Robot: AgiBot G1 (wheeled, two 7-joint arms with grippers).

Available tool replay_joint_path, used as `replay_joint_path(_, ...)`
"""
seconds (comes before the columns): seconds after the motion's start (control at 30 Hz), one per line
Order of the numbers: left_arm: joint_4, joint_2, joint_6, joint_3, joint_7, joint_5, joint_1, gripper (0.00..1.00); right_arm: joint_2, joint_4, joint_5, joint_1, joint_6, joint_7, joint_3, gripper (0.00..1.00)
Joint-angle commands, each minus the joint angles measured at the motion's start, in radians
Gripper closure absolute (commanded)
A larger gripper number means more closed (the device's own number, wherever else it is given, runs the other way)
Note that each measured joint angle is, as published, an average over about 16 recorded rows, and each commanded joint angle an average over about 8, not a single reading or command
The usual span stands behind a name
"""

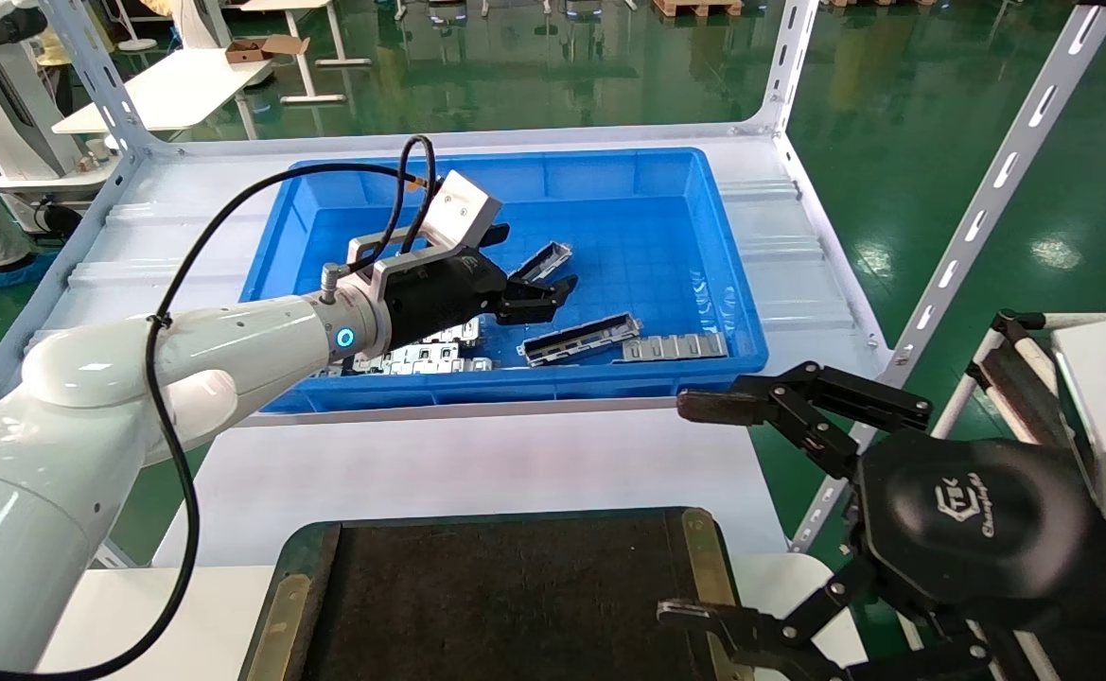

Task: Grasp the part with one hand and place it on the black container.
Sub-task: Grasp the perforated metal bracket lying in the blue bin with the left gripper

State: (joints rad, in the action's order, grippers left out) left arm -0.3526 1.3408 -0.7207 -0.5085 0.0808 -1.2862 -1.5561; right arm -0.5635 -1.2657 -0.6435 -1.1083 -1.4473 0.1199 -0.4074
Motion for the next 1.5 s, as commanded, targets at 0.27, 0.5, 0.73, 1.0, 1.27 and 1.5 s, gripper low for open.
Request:
replay_joint_path(0.27,0.06,0.025,0.063,-0.054,0.006,0.033,-0.01,0.0,0.0,0.0,0.0,0.0,0.0,0.0,0.0,0.0)
replay_joint_path(0.5,0.045,0.028,0.118,-0.128,-0.042,0.064,0.002,0.04,0.0,0.0,0.0,0.0,0.0,0.0,0.0,0.18)
replay_joint_path(0.73,0.017,0.028,0.179,-0.206,-0.099,0.104,0.012,0.81,0.0,0.0,0.0,0.0,0.0,0.0,0.0,1.0)
replay_joint_path(1.0,-0.005,0.027,0.231,-0.294,-0.147,0.146,0.014,1.0,0.0,0.0,0.0,0.0,0.0,0.0,0.0,1.0)
replay_joint_path(1.27,-0.011,0.025,0.268,-0.366,-0.172,0.186,0.012,1.0,0.0,0.0,0.0,0.0,0.0,0.0,0.0,1.0)
replay_joint_path(1.5,-0.007,0.023,0.286,-0.41,-0.174,0.224,0.011,1.0,0.0,0.0,0.0,0.0,0.0,0.0,0.0,1.0)
